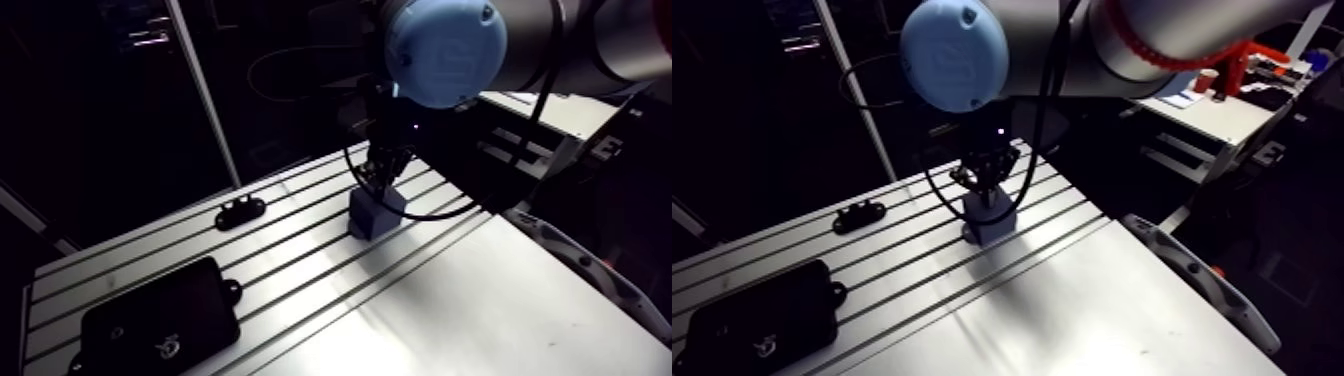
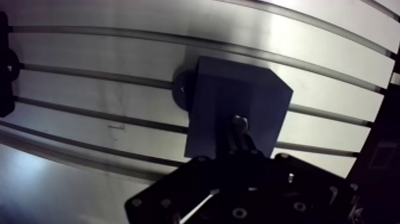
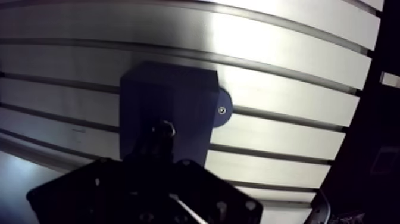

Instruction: Pick up the M10 bolt and insert it into the hex recess until seated.

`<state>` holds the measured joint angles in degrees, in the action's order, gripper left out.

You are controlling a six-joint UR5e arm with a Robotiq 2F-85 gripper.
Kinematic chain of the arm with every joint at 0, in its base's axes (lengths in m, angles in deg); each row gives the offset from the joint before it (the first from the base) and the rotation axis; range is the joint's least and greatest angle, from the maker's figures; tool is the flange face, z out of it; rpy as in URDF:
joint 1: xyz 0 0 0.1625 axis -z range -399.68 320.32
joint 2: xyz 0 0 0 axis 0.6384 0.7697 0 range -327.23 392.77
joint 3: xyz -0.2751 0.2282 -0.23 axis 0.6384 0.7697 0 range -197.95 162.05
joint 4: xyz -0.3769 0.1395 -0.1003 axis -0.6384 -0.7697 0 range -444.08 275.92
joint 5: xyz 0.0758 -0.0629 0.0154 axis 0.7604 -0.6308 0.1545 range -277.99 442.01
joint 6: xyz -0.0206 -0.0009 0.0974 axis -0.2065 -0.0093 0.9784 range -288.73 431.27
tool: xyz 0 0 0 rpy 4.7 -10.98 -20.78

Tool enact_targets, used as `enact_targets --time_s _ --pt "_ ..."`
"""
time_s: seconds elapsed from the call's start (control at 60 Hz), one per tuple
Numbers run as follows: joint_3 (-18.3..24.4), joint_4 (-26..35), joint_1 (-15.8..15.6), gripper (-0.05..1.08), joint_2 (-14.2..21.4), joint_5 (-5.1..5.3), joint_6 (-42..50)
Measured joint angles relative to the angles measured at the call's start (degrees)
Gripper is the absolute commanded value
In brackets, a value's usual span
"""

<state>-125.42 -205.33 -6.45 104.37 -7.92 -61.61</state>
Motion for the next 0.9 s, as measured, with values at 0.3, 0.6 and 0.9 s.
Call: enact_targets --time_s 0.3,0.6,0.9 --pt "0.1 0.0 -0.2 1.06 -0.1 0.04 -0.1" --pt "0.4 0.0 -0.3 1.06 0.2 0.12 -0.1" --pt "0.8 0.1 -0.3 1.06 0.5 0.15 -0.2"
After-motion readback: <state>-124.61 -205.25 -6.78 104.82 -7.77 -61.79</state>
